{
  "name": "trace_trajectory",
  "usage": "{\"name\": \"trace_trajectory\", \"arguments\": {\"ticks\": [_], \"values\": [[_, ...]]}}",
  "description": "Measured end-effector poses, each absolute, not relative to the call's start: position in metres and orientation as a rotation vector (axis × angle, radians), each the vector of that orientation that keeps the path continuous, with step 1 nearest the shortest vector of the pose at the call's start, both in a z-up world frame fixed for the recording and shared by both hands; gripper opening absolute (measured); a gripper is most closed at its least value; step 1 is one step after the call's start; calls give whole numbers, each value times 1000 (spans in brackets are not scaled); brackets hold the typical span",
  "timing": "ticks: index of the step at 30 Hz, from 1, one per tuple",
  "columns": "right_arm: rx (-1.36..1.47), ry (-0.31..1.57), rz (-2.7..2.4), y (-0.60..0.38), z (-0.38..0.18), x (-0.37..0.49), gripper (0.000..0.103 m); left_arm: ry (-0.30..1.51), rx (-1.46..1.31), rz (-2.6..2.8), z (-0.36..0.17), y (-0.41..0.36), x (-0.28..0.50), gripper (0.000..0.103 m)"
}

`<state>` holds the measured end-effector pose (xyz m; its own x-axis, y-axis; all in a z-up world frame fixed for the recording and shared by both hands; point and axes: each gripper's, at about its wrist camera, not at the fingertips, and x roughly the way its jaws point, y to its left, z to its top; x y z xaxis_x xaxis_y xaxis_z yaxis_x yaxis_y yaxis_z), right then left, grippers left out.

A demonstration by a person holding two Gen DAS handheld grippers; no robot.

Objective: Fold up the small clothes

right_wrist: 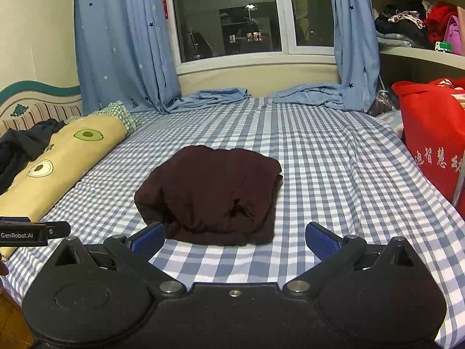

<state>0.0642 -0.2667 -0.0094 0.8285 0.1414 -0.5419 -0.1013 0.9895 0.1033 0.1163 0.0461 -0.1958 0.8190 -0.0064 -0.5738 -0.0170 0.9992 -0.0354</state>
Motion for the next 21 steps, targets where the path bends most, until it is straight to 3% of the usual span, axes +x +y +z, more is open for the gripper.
{"name": "trace_trajectory", "arguments": {"ticks": [21], "values": [[80,606,124,-269,-13,64,102,640,-43,8,-203,48,118,102]]}}
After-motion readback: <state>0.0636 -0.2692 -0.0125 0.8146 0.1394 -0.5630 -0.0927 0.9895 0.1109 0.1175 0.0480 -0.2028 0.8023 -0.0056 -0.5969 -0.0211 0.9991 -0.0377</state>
